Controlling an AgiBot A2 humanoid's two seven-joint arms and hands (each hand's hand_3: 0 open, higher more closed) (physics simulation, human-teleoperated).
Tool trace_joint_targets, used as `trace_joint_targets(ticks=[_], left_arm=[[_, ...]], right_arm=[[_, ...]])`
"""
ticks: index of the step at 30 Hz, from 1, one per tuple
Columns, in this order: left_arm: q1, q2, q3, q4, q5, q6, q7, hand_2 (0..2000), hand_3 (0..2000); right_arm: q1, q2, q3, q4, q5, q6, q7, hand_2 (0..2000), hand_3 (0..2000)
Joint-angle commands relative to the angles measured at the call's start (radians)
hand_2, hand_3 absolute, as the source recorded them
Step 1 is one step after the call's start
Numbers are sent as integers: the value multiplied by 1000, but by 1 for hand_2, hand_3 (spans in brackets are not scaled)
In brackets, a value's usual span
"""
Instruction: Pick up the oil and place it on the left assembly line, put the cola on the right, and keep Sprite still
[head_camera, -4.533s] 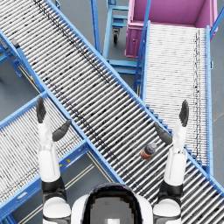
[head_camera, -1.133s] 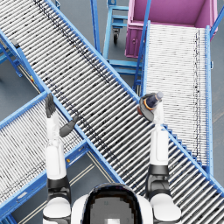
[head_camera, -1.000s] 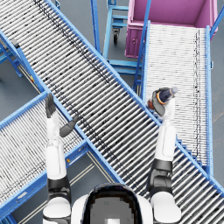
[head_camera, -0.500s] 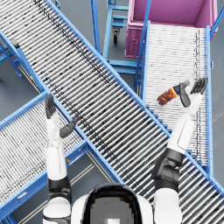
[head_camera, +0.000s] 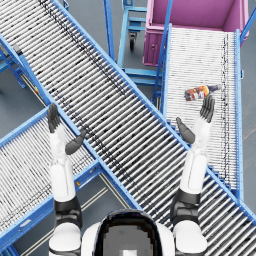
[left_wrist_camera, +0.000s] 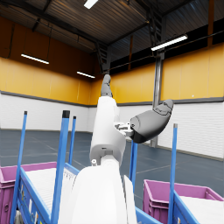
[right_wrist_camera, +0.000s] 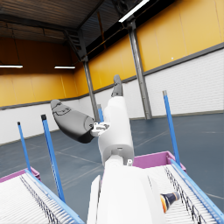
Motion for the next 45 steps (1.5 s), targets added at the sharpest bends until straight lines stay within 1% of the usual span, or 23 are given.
trace_joint_targets(ticks=[1, 3, 4, 5, 8, 11, 23, 31, 32, 36, 45], left_arm=[[3, 0, -1, 0, 0, 0, 0, 0, 0], [24, -1, -14, -4, 0, 0, 0, 0, 0], [7, 1, -8, -1, 0, 0, 0, 0, 0], [19, 0, -20, -8, 0, 0, 0, 0, 0], [6, 2, -16, -5, 0, 0, 0, 0, 0], [-19, -9, 2, -6, -20, 6, 6, 0, 0], [-151, -110, 140, -23, -174, 52, 52, 0, 0], [-242, -183, 238, -36, -285, 86, 86, 0, 0], [-264, -200, 261, -39, -311, 94, 94, 0, 0], [-278, -211, 277, -41, -328, 99, 99, 0, 0], [-282, -214, 282, -42, -333, 101, 101, 0, 0]], right_arm=[[-57, -5, 41, 109, 0, 0, 0, 0, 0], [-76, -7, 60, 132, 0, 0, 0, 0, 0], [-80, -8, 63, 137, 0, 0, 0, 0, 0], [-82, -8, 63, 137, 0, 0, 0, 0, 0], [-86, -10, 56, 122, 0, 0, 0, 0, 0], [-107, 6, 71, 123, -19, 6, -6, 0, 0], [-222, 136, 200, 167, -174, 52, -53, 0, 0], [-302, 229, 295, 200, -285, 85, -86, 0, 0], [-321, 251, 317, 208, -310, 93, -94, 0, 0], [-333, 265, 331, 213, -328, 98, -99, 0, 0], [-337, 270, 336, 215, -333, 100, -101, 0, 0]])
